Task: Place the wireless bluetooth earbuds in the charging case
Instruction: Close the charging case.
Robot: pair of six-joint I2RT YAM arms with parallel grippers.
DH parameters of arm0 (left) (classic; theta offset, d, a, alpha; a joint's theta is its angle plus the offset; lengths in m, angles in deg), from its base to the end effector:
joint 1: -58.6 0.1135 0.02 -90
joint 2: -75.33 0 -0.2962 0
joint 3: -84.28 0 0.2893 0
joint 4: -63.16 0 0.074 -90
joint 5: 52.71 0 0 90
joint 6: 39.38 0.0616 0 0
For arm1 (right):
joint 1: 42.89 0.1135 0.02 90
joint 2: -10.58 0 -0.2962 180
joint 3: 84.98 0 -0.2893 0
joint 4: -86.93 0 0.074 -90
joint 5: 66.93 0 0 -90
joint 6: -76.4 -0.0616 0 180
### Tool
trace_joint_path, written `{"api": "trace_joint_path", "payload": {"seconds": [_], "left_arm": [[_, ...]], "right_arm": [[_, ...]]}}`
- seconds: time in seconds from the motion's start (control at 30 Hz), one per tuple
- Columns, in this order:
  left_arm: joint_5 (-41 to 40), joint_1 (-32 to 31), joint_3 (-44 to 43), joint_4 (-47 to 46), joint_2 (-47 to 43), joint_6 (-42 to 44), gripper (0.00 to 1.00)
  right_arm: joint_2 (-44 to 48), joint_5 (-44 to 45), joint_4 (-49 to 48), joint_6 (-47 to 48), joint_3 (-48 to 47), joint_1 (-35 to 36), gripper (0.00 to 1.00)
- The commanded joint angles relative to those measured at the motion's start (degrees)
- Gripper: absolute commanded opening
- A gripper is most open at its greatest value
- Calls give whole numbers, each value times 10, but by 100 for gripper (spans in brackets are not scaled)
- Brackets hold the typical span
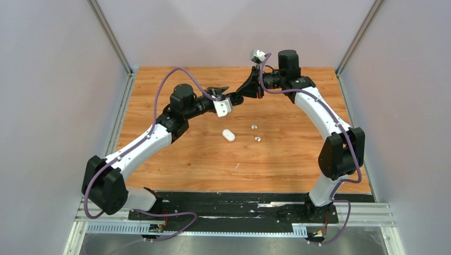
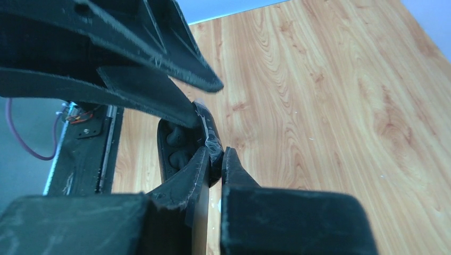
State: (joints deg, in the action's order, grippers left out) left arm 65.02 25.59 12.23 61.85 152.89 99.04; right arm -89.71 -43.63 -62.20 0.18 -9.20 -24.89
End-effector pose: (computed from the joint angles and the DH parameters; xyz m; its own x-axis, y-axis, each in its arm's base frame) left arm 0.2966 -0.2269 0.3656 0.6110 0.3926 -0.6874 0.6242 0.2950 0.7234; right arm 0.4098 0.1926 0.3802 -0.2039 -0.1653 -0.9649 -0.9776 0.0863 0.1918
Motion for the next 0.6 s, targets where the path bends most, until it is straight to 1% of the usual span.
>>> {"api": "trace_joint_path", "payload": {"seconds": [0.0,0.1,0.17,0.2,0.3,0.33,0.37,0.4,0.43,0.47,0.5,0.53,0.57], "left_arm": [[-59,1,-42,-14,-11,-66,43],[-88,2,-61,9,-13,-108,57],[-105,8,-79,23,-12,-153,62],[-109,17,-95,29,-11,-189,64],[-98,38,-140,77,-8,-257,73],[-87,53,-149,88,-5,-294,75],[-60,62,-168,114,-3,-313,78],[-44,82,-178,143,3,-355,79],[-5,94,-195,154,7,-376,82],[23,117,-203,175,17,-416,83],[91,129,-220,184,24,-446,83],[122,148,-229,205,39,-458,83],[188,157,-244,215,54,-472,84]], "right_arm": [[43,30,-52,32,14,3,0],[57,57,-93,35,34,4,0],[66,70,-112,41,46,5,0],[71,75,-122,44,52,6,0],[89,93,-156,50,70,8,0],[97,98,-173,50,82,9,0],[107,102,-191,52,92,12,0],[121,108,-213,55,104,14,0],[129,112,-231,59,114,18,0],[141,117,-246,63,123,21,0],[149,123,-262,64,131,25,0],[157,130,-276,66,138,29,0],[163,138,-288,66,142,32,0]]}}
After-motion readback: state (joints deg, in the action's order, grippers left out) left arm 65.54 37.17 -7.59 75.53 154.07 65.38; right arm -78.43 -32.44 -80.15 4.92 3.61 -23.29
